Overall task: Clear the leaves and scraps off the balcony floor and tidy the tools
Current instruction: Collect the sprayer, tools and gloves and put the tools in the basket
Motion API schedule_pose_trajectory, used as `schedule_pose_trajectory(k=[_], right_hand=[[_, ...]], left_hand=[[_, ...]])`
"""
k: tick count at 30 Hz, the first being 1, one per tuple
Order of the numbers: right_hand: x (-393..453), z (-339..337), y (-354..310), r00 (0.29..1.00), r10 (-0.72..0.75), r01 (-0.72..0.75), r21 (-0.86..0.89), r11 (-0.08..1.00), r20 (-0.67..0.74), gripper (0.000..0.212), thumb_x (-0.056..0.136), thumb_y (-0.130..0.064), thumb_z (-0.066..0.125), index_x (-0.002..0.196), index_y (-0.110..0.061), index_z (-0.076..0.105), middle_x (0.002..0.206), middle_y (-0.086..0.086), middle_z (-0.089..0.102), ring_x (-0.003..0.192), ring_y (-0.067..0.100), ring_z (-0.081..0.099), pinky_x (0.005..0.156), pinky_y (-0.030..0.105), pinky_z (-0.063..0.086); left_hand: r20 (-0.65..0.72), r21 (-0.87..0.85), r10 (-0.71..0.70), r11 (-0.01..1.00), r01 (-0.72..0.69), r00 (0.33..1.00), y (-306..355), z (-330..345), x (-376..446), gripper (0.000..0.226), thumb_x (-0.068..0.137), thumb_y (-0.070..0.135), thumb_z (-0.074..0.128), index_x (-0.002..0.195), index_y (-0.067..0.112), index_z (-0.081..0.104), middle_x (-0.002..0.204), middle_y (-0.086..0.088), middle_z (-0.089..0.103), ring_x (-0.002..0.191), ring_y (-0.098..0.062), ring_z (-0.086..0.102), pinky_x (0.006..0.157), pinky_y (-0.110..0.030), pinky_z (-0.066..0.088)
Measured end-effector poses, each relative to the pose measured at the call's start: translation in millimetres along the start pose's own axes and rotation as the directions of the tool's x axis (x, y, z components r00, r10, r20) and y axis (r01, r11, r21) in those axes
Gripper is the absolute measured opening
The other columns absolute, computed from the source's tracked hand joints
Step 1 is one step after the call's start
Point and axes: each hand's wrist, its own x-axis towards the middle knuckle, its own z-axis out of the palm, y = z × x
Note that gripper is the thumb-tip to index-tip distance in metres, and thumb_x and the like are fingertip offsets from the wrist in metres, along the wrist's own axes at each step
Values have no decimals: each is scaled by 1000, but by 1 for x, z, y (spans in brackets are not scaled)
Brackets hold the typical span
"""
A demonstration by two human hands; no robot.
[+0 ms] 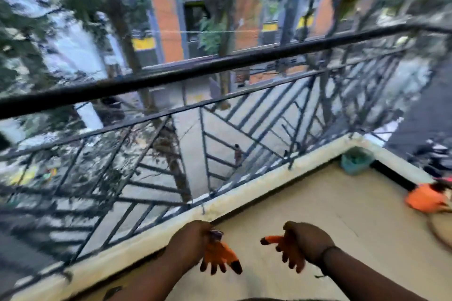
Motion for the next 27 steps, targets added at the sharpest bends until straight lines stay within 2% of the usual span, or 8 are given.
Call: schedule_pose_trajectory(k=[5, 8, 11, 14, 16, 22, 25, 27], right_hand=[[-23, -88, 29, 983, 23, -27, -15, 1000, -180, 45, 85, -31, 39, 75, -4, 74, 73, 8, 74, 68, 31, 69, 62, 32, 48], [-25, -143, 58, 964, -108, 11, -369, 929, -243, 25, 93, -27, 45, 82, -23, 67, 75, -4, 67, 79, 18, 65, 62, 24, 43], [-22, -207, 96, 940, -182, -15, -566, 824, -289, 24, 93, -29, 46, 105, -27, 67, 107, -4, 66, 101, 16, 60, 79, 26, 45], [-17, -261, 122, 931, -188, -10, -539, 842, -312, 26, 93, -32, 48, 110, -27, 67, 115, -5, 65, 107, 16, 58, 87, 27, 46], [-16, -293, 135, 932, -172, 1, -472, 882, -318, 25, 93, -33, 51, 110, -28, 67, 116, -7, 64, 109, 15, 57, 89, 26, 46], [-5, -356, 153, 927, -118, 43, -211, 977, -357, 23, 90, -30, 50, 83, -21, 70, 74, -4, 74, 63, 17, 71, 68, 35, 58], [13, -381, 153, 911, -96, 23, -182, 983, -401, 20, 90, -27, 52, 82, -25, 71, 77, -6, 72, 68, 12, 66, 58, 20, 51], [32, -399, 153, 896, -90, -20, -243, 970, -435, 15, 89, -27, 55, 88, -30, 69, 90, -8, 67, 84, 10, 60, 65, 19, 41]], left_hand=[[130, 81, 87, 992, -98, 988, 100, 20, 40, 36, 68, 60, 46, 75, 32, 68, 80, 9, 71, 81, -5, 65, 78, -23, 51], [191, 153, 108, 978, -138, 976, 160, 45, 59, 29, 81, 61, 59, 77, 32, 63, 87, 8, 63, 89, -8, 60, 61, -4, 36], [197, 194, 173, 958, -212, 965, 221, 83, 84, 17, 97, 38, 53, 99, 34, 69, 106, 7, 67, 104, -9, 62, 61, -1, 35], [120, 244, 234, 935, -258, 965, 265, 117, 113, 31, 96, 40, 50, 124, 39, 62, 128, 11, 62, 118, -8, 56, 89, -16, 42], [147, 281, 254, 916, -287, 956, 297, 132, 129, 31, 95, 38, 51, 125, 38, 62, 129, 12, 60, 121, -7, 54, 90, -17, 40], [267, 264, 225, 918, -296, 937, 362, 145, 179, 14, 91, 40, 51, 85, 39, 64, 85, 17, 71, 83, 4, 64, 73, -17, 47], [303, 257, 232, 914, -314, 924, 381, 146, 220, 18, 91, 43, 50, 94, 39, 67, 75, 18, 71, 69, 3, 66, 74, -23, 53], [325, 225, 257, 914, -338, 910, 393, 148, 253, 19, 93, 41, 49, 95, 36, 68, 74, 14, 72, 60, -1, 67, 71, -26, 56]])
